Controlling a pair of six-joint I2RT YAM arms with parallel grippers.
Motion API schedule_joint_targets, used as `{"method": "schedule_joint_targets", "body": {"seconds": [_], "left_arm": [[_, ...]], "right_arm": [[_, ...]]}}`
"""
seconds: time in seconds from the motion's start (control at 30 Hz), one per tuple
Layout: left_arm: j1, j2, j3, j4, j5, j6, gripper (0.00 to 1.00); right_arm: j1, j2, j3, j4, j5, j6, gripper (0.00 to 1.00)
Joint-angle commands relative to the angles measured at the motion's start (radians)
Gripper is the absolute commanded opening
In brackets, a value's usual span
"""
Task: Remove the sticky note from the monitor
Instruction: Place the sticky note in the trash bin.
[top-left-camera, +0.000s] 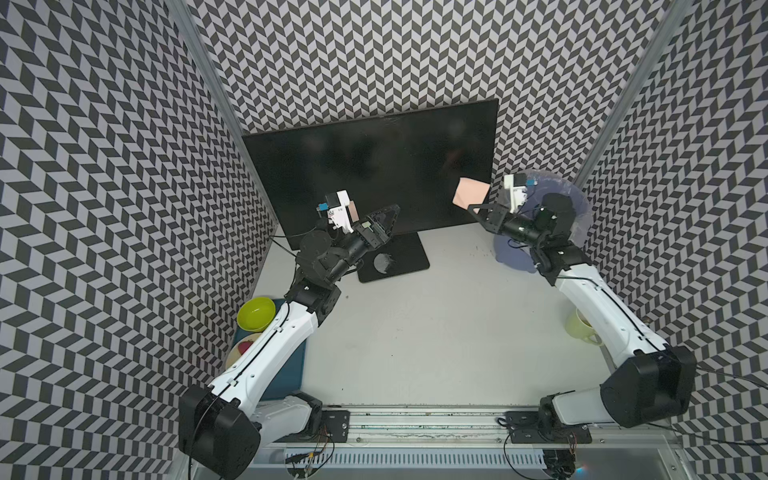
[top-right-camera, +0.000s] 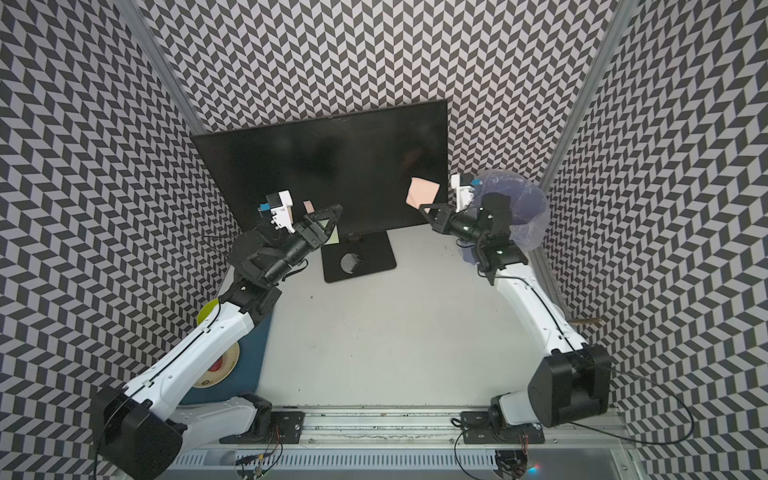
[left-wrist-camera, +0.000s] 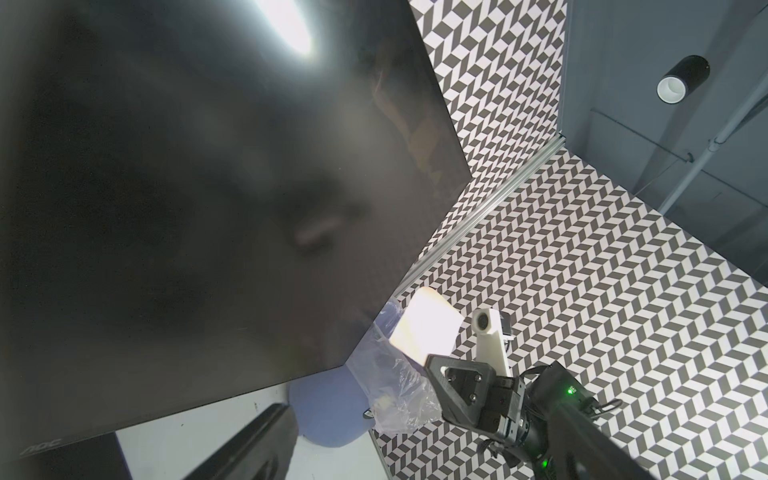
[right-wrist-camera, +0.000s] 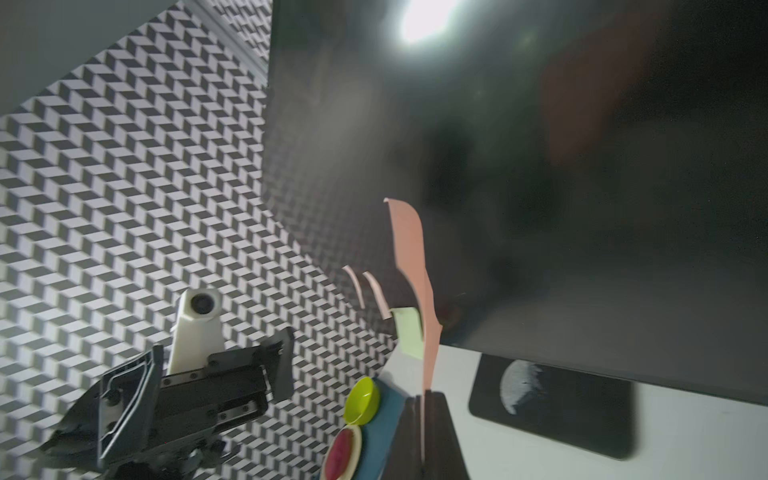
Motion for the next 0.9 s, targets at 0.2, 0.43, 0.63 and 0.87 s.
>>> {"method": "schedule_joint_targets", "body": {"seconds": [0.2, 0.43, 0.63, 0.87], "left_arm": [[0.027, -0.019, -0.01, -0.057, 0.0, 0.06, 1.0], [0.04, -0.044, -0.022, -0.093, 0.005, 0.07, 1.0], [0.051, -0.067, -0.042, -0.112, 0.004, 0.075, 1.0], [0.061, -0.058, -0.042, -0.127, 0.024, 0.079, 1.0]], "right_arm": [[-0.274, 0.032, 0.188, -0.232, 0.11, -0.274, 0.0], [-0.3, 0.177, 0.364, -0.379, 0.24, -0.406, 0.0], [-0.301, 0.25, 0.451, -0.5, 0.435, -0.544, 0.0], [-0.301, 0.278, 0.476, -0.551, 0.557, -0.623, 0.07]]}}
